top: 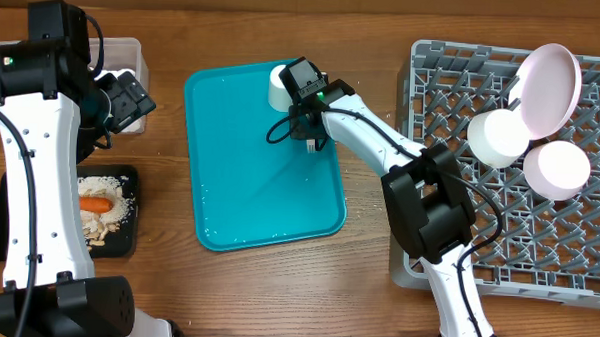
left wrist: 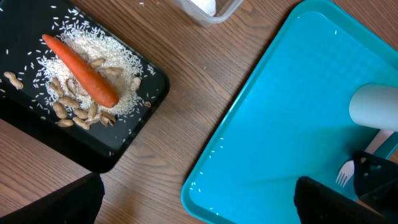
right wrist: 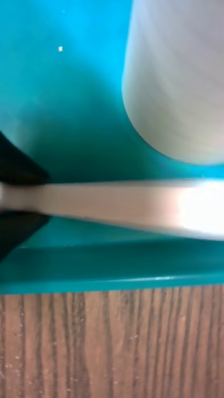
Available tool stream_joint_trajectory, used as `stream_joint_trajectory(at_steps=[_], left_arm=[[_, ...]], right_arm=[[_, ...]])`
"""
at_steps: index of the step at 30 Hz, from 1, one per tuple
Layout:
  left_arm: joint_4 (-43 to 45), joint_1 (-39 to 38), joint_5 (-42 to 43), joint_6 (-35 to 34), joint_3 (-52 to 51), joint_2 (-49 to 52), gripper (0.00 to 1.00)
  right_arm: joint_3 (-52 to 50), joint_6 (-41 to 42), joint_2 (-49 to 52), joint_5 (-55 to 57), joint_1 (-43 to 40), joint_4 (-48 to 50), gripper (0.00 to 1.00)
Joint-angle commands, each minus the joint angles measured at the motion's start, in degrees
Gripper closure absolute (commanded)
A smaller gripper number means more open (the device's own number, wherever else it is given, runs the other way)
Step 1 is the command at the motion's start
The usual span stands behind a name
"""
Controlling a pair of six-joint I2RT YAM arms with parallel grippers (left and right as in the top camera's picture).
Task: Sort waste into correct bins and load items into the dishwasher rack
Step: 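Close the right gripper around the white fork handle, then carry the fork right and drop it into the rack's back edge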
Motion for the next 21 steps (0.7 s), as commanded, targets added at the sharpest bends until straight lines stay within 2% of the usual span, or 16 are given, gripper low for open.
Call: stream_joint_trajectory(at_steps=[1, 7, 15, 21], left_arm=[[0.07, 0.28, 0.26, -1.09, 0.5, -0.13, 0.0], [0.09, 0.28, 0.26, -1.09, 0.5, -0.13, 0.0], [0.09, 0.28, 0.24, -1.11, 0.5, -0.13, 0.0], [0.09, 0.28, 0.24, -1.09, 0.5, -0.13, 0.0]], right_arm=[[-0.02, 0.2, 0.7, -0.96, -0.22, -0.98, 0.87], [2.45, 0.2, 0.68, -1.95, -0.22, -4.28, 0.96], [5.97, 0.22, -2.36, -5.95, -0.24, -9.84, 0.96], [6.71, 0.24, -9.86, -6.91, -0.74, -13.25, 0.96]])
